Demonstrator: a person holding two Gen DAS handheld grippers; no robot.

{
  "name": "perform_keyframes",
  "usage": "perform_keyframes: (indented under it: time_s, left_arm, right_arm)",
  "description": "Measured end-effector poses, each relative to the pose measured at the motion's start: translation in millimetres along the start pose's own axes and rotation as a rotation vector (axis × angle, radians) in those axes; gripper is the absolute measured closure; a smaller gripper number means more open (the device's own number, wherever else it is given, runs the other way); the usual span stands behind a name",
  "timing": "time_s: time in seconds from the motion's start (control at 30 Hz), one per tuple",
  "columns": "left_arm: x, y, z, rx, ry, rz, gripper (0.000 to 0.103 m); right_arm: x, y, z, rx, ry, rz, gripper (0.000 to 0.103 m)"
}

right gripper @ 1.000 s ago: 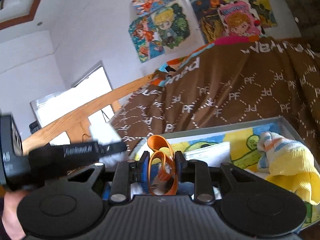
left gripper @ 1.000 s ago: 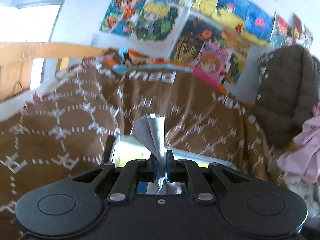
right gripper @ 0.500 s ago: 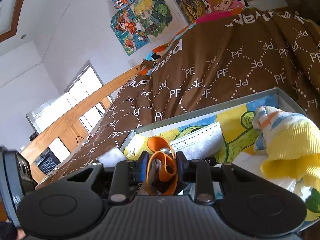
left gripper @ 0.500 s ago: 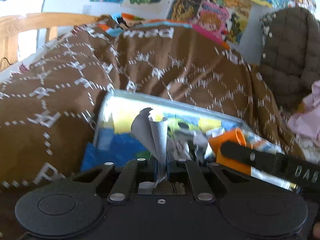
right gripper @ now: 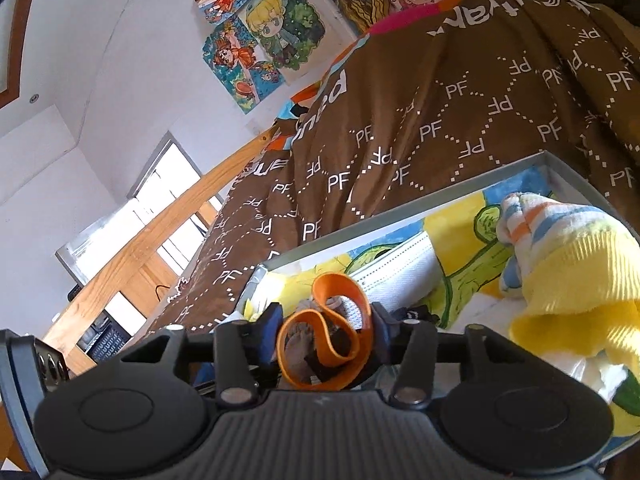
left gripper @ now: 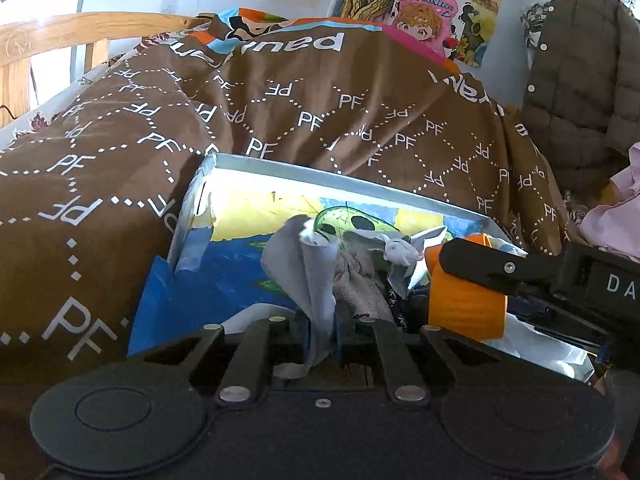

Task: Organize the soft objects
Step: 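Lower the white cloth and open the left gripper while the right lowers and releases the orange cup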

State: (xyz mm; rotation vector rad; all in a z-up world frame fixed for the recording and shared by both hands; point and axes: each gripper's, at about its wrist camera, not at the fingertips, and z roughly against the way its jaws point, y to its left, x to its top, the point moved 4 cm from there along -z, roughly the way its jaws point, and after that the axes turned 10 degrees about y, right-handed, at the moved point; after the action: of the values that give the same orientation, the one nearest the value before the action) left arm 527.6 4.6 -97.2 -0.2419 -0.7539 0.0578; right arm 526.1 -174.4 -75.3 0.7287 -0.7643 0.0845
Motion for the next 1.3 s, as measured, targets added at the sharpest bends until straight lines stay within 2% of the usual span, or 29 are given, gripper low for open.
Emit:
perform_keyframes:
  time_s: [0.27, 0.53, 0.9, 1.3]
  left_arm:
    - [-3.4, 1.0, 12.5, 0.025, -0.009, 0.018, 0.061]
    - [-14.4, 4.5, 28.3, 0.052, -0.022, 0.028, 0.024]
    - [-27.0, -8.9, 45.9, 0.07, 0.009, -0.023, 0.016]
    - [-42.3, -12.2, 56.9, 0.098, 0.043, -0.03, 0.016]
  right_arm:
    - [-1.5, 9.3, -3.9, 0.017, 0.03, 0.02, 0.031]
    - [-4.9, 23.1, -3.7, 0.034, 0.068, 0.052, 0.021]
    - [-5.4, 38.8, 9.3, 0.038, 0.108, 0.093, 0.009]
    - [-14.3, 49.3, 10.4, 0.001, 0.143, 0.136, 0.006]
